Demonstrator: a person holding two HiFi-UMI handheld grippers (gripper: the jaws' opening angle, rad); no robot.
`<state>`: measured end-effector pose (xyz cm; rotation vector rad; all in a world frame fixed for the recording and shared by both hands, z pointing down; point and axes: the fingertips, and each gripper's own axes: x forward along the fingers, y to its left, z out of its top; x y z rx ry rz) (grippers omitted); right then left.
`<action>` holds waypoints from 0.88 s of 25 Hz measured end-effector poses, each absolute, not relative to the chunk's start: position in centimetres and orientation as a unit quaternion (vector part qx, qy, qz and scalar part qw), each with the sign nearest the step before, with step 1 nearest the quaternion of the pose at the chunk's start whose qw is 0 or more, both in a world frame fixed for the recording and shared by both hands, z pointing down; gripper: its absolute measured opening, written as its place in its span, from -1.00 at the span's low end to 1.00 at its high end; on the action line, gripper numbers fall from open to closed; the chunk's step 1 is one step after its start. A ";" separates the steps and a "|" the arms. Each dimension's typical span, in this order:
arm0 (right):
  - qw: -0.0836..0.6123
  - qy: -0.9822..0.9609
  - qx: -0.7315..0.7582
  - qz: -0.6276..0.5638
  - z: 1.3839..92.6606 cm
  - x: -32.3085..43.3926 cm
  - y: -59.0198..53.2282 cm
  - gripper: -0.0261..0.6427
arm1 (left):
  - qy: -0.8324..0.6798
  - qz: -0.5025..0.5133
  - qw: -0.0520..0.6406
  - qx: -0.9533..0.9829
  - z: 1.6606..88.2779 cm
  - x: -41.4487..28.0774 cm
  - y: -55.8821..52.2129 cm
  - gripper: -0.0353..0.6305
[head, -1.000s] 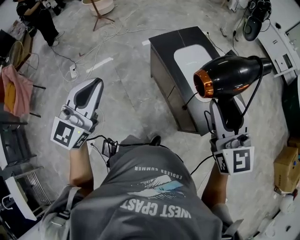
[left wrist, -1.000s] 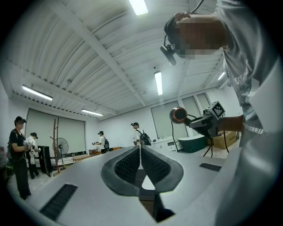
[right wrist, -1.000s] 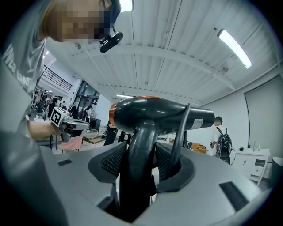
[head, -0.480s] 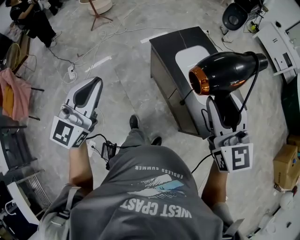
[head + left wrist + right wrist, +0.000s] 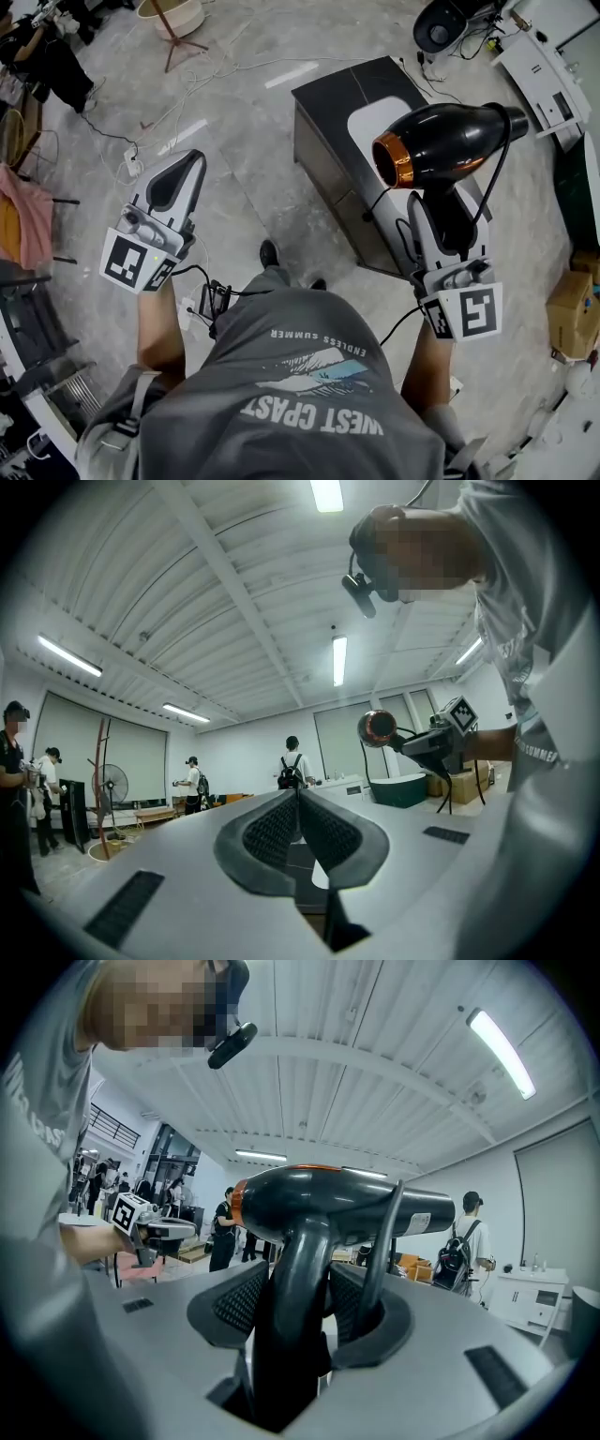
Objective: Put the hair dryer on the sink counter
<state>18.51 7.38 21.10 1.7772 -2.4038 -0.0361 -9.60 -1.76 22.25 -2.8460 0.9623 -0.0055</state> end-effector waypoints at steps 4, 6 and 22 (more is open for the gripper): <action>0.080 -0.794 0.602 -0.009 21.4 17.7 5.5 -0.27 | 0.308 0.001 0.067 -0.949 22.5 -10.2 -4.4 -0.82; 0.081 -0.791 0.606 -0.008 21.6 17.2 4.7 -0.27 | 0.301 0.002 0.065 -0.951 22.8 -10.3 -5.5 -0.82; 0.093 -0.762 0.641 -0.006 22.1 15.9 0.3 -0.27 | 0.253 0.011 0.059 -0.966 23.4 -10.0 -12.3 -0.82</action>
